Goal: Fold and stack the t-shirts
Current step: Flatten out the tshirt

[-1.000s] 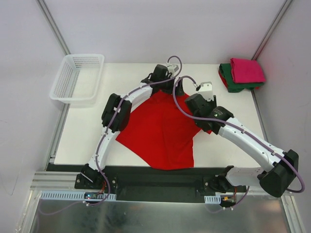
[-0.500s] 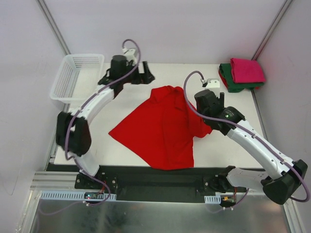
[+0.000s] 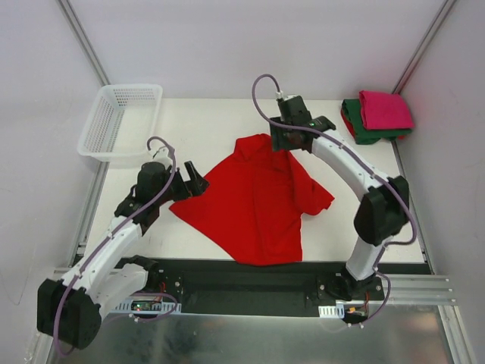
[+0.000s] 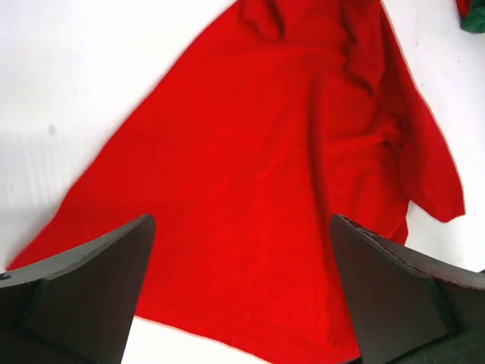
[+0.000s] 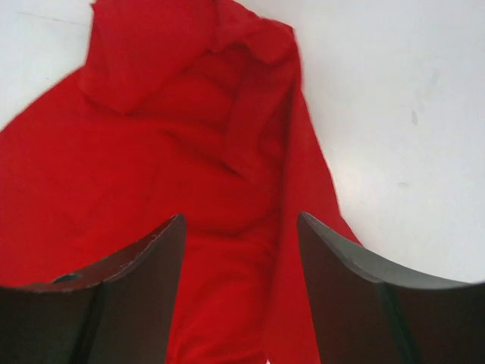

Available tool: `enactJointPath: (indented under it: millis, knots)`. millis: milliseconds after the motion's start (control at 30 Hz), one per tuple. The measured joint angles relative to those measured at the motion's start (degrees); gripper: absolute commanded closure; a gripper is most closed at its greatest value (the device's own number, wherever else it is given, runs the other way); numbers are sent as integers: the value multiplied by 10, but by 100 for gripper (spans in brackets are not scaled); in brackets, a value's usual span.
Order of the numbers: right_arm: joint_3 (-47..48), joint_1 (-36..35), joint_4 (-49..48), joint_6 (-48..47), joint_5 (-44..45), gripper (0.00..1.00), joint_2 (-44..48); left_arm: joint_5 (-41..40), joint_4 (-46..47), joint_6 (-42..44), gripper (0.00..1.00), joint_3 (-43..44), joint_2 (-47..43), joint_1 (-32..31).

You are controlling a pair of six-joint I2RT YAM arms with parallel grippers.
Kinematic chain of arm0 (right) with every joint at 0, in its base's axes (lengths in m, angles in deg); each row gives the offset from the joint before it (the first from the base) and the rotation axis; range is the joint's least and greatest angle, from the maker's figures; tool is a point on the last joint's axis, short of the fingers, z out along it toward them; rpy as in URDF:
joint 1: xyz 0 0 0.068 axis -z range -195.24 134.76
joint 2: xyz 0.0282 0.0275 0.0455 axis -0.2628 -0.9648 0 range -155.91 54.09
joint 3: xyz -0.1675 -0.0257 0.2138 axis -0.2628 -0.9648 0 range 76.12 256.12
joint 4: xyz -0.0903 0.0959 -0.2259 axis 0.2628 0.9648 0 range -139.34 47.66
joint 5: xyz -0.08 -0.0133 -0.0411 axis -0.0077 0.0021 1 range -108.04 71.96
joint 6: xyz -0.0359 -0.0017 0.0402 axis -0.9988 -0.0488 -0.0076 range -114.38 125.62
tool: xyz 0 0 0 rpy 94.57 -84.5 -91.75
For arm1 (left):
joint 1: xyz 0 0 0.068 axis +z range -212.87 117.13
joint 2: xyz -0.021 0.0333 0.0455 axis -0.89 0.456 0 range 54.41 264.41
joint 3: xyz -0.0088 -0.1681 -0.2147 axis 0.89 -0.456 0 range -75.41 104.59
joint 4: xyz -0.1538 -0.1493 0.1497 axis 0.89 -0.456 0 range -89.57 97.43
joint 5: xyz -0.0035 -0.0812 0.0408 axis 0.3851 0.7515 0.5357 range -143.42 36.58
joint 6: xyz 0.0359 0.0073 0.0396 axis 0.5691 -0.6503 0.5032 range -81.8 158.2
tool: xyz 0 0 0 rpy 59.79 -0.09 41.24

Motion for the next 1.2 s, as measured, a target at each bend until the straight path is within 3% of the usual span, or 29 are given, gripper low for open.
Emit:
enactJointPath:
  millis: [200,333,900,1200]
  knots:
    - [127,-1,-2,-14,-66,36,-153,-59,-55,-46,1,-103,-148,0]
    - [198,-3,0,-44,-106,36,-233,-84,-82,-68,1,-130,-185,0]
    - [300,-28,4,-176,-279,35,-387,-122,-107,-103,1,-165,-197,0]
    - [321,-29,-34,-184,-294,30,-400,-122,-107,-104,1,-165,-183,0]
